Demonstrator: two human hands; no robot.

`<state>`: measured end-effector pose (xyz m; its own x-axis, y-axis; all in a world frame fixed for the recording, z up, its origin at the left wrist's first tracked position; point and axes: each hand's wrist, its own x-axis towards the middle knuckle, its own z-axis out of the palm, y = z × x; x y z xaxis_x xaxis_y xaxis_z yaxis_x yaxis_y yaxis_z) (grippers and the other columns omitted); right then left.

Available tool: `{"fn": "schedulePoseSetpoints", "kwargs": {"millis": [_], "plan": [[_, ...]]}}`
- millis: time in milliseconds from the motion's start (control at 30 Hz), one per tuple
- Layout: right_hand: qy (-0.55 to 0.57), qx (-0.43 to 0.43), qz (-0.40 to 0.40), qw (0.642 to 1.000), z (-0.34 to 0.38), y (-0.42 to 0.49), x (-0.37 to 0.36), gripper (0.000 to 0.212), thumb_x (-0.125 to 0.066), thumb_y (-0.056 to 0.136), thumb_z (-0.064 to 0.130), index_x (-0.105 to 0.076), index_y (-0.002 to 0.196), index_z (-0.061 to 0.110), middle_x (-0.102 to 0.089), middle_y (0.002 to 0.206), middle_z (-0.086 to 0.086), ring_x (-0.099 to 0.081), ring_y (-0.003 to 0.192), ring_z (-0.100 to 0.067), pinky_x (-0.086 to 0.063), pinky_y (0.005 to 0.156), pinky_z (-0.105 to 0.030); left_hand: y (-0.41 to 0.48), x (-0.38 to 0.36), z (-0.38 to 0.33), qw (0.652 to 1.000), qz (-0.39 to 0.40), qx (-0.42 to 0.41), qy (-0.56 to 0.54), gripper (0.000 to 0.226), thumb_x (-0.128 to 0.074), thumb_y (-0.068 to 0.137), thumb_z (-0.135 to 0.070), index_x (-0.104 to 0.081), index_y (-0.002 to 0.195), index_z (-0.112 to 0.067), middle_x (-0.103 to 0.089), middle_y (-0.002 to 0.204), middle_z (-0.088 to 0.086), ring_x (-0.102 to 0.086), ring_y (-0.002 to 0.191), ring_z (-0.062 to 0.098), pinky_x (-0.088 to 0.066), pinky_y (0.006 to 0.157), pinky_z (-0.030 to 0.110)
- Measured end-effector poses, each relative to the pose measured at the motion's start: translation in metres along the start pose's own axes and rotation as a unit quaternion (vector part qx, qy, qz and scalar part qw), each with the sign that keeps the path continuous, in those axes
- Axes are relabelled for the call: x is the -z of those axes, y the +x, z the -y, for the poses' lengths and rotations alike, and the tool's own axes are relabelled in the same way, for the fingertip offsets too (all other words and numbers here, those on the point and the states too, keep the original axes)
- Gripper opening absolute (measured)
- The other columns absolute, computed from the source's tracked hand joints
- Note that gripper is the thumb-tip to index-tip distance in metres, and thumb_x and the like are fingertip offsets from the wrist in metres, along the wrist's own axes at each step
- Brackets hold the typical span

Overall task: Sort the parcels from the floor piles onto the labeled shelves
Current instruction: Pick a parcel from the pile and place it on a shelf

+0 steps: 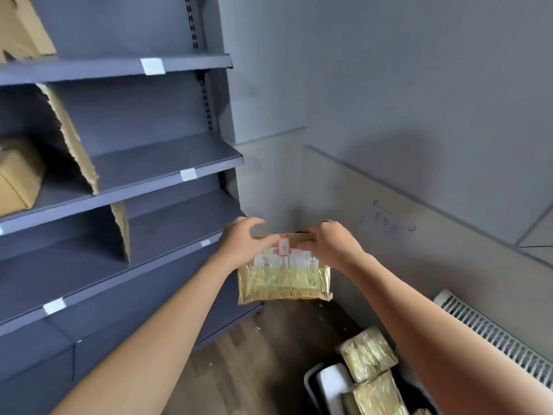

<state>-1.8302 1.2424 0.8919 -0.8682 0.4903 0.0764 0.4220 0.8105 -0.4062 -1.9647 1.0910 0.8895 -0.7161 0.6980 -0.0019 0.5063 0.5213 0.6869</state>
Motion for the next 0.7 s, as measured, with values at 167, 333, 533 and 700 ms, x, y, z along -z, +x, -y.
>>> {"fn": "schedulePoseSetpoints", "kwargs": {"millis": [167,333,533,700], "plan": [[0.035,-0.055,-0.036,0.997,0.056,0.041,-0.018,0.035,-0.058,0.091,0.047,-0.069,0.092,0.014,-0.064,0.090,-0.006,-0.063,0.082,-0.025,-0.040,0.062,-0.027,-0.001,0.046,0.040,0.979,-0.129,0.071,-0.142,0.095,-0.074,0.080,-0.050,-0.020,0.154,-0.028,-0.032,0.155,0.004,-0.033,0.141,0.025,-0.035,0.110,0.038],[0.103,-0.078,-0.048,0.990,0.107,0.071,-0.038,0.036,-0.054,0.093,0.047,-0.064,0.090,0.012,-0.070,0.086,-0.006,-0.067,0.072,-0.028,-0.057,0.068,-0.036,0.003,0.090,0.088,0.947,-0.198,0.148,-0.206,0.100,-0.078,0.076,-0.049,-0.020,0.153,-0.022,-0.031,0.155,0.007,-0.035,0.139,0.025,-0.041,0.107,0.041],[0.181,-0.088,-0.042,0.979,0.166,0.101,-0.062,0.031,-0.054,0.092,0.043,-0.063,0.087,0.013,-0.071,0.081,-0.004,-0.069,0.064,-0.026,-0.060,0.065,-0.043,0.013,0.138,0.127,0.855,-0.232,0.219,-0.408,0.109,-0.084,0.070,-0.047,-0.016,0.154,-0.028,-0.045,0.141,-0.005,-0.050,0.127,0.025,-0.044,0.106,0.049],[0.228,-0.068,-0.024,0.971,0.216,0.120,-0.071,0.028,-0.054,0.094,0.039,-0.059,0.089,0.012,-0.066,0.081,-0.003,-0.071,0.068,-0.027,-0.060,0.058,-0.035,0.003,0.169,0.144,0.804,-0.231,0.187,-0.515,0.041,-0.082,0.077,-0.030,-0.052,0.105,-0.034,-0.064,0.110,-0.009,-0.063,0.099,0.013,-0.051,0.097,0.053]]}}
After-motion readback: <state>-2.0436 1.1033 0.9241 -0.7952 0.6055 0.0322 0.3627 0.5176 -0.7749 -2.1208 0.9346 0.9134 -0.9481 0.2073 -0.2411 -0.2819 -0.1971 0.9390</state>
